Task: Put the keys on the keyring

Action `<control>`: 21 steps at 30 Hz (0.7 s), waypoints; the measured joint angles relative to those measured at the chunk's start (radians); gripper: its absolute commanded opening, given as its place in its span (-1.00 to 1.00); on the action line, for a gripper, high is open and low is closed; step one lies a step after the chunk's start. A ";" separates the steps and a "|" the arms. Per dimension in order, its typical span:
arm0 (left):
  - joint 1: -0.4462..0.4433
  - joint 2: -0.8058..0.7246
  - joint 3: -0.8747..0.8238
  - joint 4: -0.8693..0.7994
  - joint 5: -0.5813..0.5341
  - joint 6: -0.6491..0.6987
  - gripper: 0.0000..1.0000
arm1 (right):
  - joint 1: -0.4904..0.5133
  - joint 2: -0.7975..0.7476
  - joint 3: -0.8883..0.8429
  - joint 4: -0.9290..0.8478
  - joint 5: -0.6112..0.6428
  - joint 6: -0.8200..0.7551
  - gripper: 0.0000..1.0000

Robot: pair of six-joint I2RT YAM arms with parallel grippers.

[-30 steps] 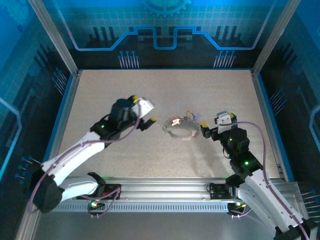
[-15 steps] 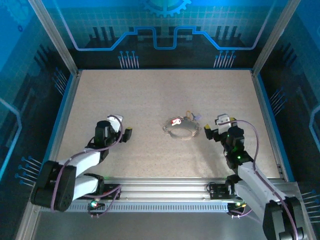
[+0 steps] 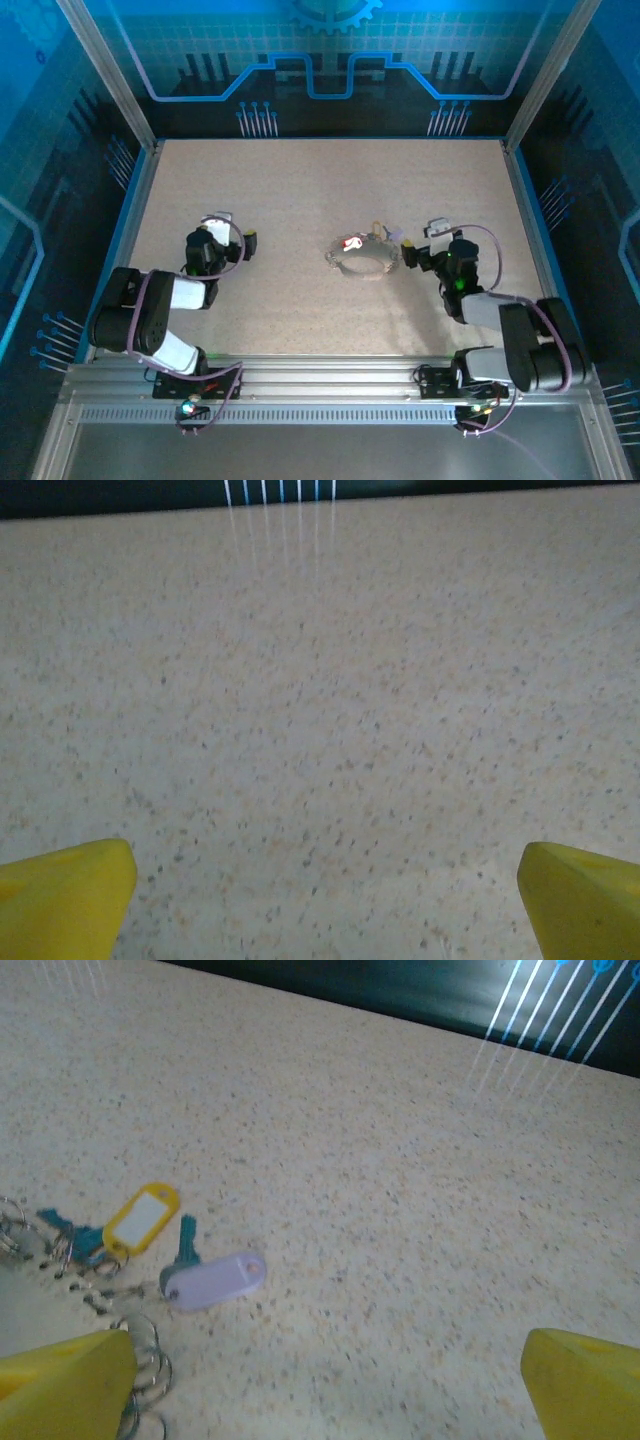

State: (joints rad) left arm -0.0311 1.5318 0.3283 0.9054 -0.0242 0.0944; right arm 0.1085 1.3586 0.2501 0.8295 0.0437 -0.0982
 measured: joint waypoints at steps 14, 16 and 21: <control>0.003 0.006 0.043 -0.010 -0.042 -0.063 0.98 | -0.043 0.138 0.170 -0.037 0.018 0.055 0.99; 0.003 0.006 0.043 -0.010 -0.042 -0.064 0.98 | -0.049 0.138 0.171 -0.044 0.013 0.059 0.99; 0.003 0.006 0.043 -0.010 -0.042 -0.065 0.98 | -0.049 0.138 0.171 -0.067 0.000 0.067 0.99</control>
State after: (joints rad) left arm -0.0280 1.5383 0.3717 0.8951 -0.0666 0.0296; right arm 0.0597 1.4967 0.4210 0.7628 0.0433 -0.0311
